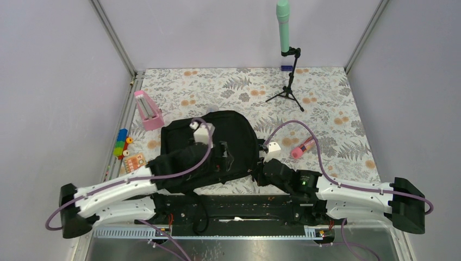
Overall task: Pack the student bag
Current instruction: Zip the student bag at the center of the board.
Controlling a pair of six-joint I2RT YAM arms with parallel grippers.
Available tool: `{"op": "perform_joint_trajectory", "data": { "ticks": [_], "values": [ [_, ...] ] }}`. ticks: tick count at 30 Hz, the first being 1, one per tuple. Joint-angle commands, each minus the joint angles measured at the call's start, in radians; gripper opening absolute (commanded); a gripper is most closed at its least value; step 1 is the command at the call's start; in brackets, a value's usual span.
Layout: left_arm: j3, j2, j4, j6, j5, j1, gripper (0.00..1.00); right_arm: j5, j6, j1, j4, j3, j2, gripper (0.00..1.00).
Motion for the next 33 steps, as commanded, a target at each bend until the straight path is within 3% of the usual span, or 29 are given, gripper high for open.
{"op": "perform_joint_trajectory", "data": {
  "ticks": [1, 9, 14, 18, 21, 29, 31, 33],
  "values": [
    [0.068, 0.176, 0.272, 0.100, 0.226, 0.072, 0.97, 0.047, 0.005, -0.003, -0.018, 0.007, -0.018, 0.00],
    [0.189, 0.466, 0.476, 0.111, 0.361, 0.136, 0.97, 0.062, 0.007, -0.003, -0.016, -0.015, -0.046, 0.00],
    [0.246, 0.612, 0.533, 0.100, 0.437, 0.151, 0.97, 0.066, 0.007, -0.002, -0.017, -0.019, -0.049, 0.00],
    [0.301, 0.707, 0.515, 0.106, 0.474, 0.159, 0.92, 0.066, 0.006, -0.003, -0.019, -0.022, -0.057, 0.00],
    [0.315, 0.742, 0.504, 0.116, 0.466, 0.160, 0.78, 0.067, 0.008, -0.003, -0.023, -0.027, -0.068, 0.00],
    [0.319, 0.782, 0.537, 0.111, 0.495, 0.161, 0.10, 0.075, 0.000, -0.003, -0.033, -0.025, -0.068, 0.00],
    [0.327, 0.787, 0.557, 0.111, 0.498, 0.163, 0.00, 0.077, -0.005, -0.003, -0.036, -0.018, -0.064, 0.00],
    [0.342, 0.791, 0.572, 0.114, 0.499, 0.169, 0.00, 0.073, -0.016, -0.003, -0.042, -0.006, -0.059, 0.00]
  ]
}}
